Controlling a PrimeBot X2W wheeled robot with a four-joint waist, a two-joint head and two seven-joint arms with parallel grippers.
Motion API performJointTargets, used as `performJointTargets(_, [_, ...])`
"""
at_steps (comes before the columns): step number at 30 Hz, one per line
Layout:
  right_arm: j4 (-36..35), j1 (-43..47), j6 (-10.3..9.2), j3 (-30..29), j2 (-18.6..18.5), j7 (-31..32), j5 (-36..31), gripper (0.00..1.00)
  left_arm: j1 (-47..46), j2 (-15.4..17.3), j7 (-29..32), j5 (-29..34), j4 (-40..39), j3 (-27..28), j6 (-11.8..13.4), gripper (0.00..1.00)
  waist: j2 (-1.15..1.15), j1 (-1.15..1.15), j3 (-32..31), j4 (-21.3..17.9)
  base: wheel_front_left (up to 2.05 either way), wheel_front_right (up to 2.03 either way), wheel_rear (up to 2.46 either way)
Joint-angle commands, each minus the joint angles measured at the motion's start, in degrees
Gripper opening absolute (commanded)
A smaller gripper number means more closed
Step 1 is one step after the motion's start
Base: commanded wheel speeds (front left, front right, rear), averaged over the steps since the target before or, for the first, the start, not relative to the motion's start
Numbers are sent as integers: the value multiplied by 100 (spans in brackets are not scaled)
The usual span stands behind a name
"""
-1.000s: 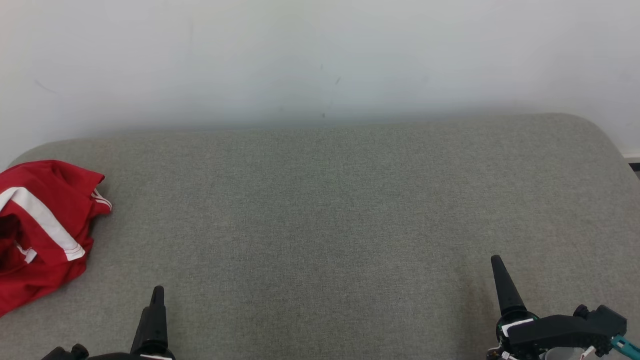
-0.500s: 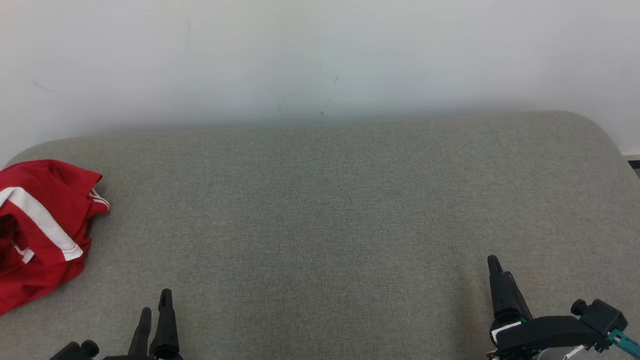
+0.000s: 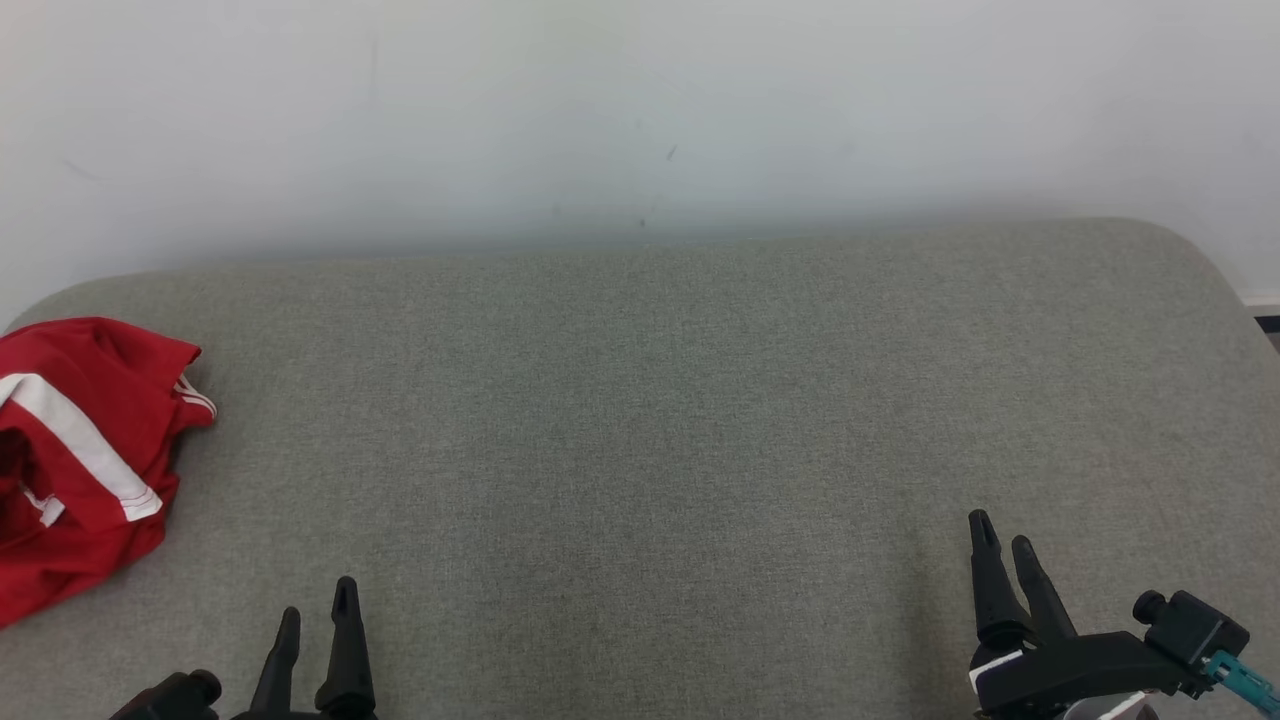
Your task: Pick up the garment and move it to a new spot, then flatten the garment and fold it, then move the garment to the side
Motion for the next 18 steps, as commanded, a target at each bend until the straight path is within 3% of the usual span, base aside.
performJointTargets(1, [-54, -47, -6, 21, -35, -44, -134, 100, 2, 39, -41, 136, -77, -14, 7, 100, 0, -1, 1, -2, 0, 0, 0])
performJointTargets(18, [27, -1, -7, 110, -73, -307, -1133, 100, 96, 45, -309, 1366, -107, -99, 146, 100, 0, -1, 21, -31, 0, 0, 0])
